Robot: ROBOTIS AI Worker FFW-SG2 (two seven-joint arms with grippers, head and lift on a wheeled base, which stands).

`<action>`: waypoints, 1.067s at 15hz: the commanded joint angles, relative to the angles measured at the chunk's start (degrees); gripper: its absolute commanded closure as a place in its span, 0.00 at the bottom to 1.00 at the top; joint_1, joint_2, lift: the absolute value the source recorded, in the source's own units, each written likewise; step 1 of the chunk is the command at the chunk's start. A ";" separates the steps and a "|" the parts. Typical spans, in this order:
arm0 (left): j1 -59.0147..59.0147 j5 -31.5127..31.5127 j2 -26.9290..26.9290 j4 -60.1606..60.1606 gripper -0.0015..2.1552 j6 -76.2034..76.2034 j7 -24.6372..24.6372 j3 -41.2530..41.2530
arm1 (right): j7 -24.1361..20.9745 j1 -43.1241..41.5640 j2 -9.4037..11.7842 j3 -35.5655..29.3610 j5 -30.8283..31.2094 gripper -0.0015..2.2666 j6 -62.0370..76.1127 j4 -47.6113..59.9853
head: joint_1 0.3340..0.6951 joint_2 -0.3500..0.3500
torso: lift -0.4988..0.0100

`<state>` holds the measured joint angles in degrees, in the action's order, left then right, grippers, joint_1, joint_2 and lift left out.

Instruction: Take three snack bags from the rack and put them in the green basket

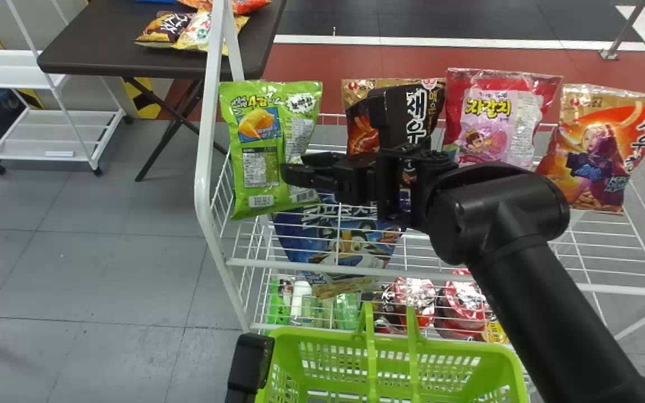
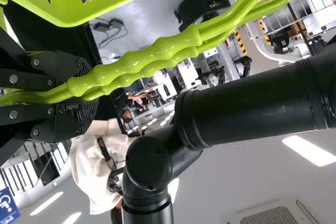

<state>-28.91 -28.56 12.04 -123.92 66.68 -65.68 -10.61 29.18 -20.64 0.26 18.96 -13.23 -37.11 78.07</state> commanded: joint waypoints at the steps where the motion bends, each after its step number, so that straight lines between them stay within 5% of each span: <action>1: 0.00 0.00 0.00 -0.09 0.65 0.08 -0.07 -0.20 | -0.79 2.18 -0.32 0.37 2.16 0.90 -2.05 3.76 | 1.00 0.54 | 0.96; 10: -0.44 0.97 -0.79 -0.18 0.65 -0.10 0.46 -0.03 | -9.32 21.35 -0.18 -0.15 6.55 0.92 -4.33 37.60 | 1.00 0.53 | 0.96; 14: -0.35 1.85 -1.14 -0.79 0.65 -0.10 1.08 0.85 | -12.22 31.01 8.70 -7.80 4.00 0.92 -11.19 54.74 | 1.00 0.46 | 0.96; 16: -0.35 1.85 -1.14 -1.15 0.65 0.08 1.25 1.38 | -13.10 36.02 13.54 -14.92 1.10 0.92 -13.65 62.03 | 1.00 0.30 | 0.96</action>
<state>-29.27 -26.74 10.94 -124.80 66.65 -64.48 -9.59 16.47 11.74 10.27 9.18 -9.91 -48.94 134.82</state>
